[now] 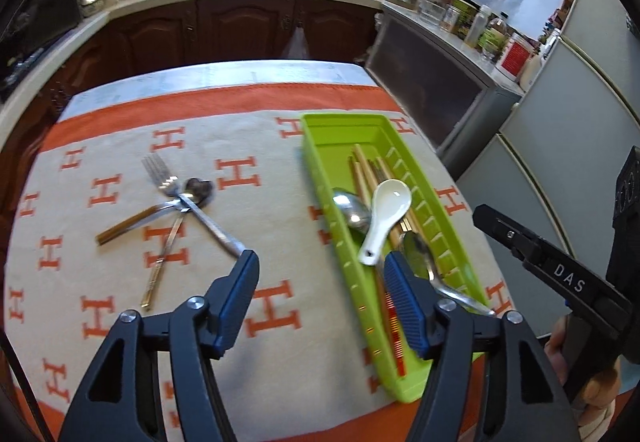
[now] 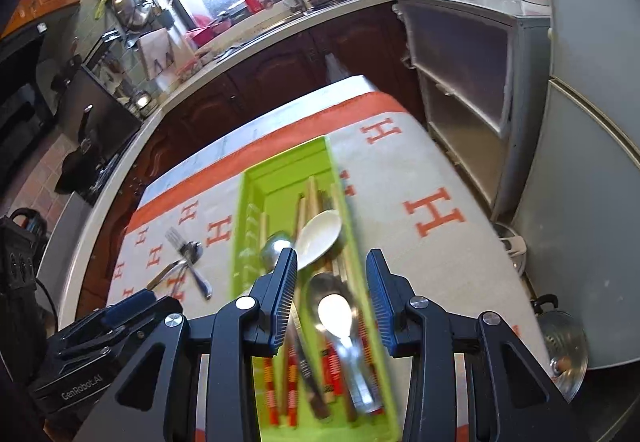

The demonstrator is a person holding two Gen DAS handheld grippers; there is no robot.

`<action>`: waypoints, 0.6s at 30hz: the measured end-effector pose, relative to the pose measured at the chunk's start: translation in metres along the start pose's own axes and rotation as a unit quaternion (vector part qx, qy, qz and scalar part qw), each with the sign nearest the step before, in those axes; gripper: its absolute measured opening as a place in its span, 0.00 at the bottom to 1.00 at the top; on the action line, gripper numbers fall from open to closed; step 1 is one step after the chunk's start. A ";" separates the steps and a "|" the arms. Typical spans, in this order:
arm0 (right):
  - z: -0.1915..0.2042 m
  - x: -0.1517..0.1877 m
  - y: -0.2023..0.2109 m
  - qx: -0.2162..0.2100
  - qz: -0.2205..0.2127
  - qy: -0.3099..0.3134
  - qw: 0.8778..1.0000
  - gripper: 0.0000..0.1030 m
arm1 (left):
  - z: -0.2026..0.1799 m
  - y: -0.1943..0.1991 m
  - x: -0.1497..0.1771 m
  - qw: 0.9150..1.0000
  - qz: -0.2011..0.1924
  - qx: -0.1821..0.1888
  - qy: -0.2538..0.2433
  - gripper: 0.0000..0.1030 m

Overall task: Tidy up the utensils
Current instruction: 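Carry both spoons into the green tray and open both tools, then move the right tool to the silver fork and close on its handle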

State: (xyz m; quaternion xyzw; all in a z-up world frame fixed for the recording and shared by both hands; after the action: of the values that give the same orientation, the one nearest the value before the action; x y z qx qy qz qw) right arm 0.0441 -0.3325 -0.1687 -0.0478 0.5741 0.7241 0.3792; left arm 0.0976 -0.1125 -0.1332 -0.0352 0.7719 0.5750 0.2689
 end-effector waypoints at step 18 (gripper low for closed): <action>0.096 0.045 0.026 -0.019 0.006 0.087 0.996 0.35 | 0.047 0.048 0.032 0.998 -0.036 -0.037 0.042 0.68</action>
State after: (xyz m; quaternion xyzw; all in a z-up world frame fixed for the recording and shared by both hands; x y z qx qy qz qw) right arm 0.0320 -0.2285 -0.1381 -0.1144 0.5909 0.7304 0.3229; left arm 0.0704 -0.0451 -0.1150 -0.0967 0.7593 0.5909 0.2548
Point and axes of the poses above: each gripper's, at about its wrist camera, not at the fingertips, and y roughly against the way its jaws point, z to its left, x to its underside, the point moved 6 cm from there along -y, roughly the way its jaws point, and after that the axes turned 8 degrees about z, right-handed, at the moved point
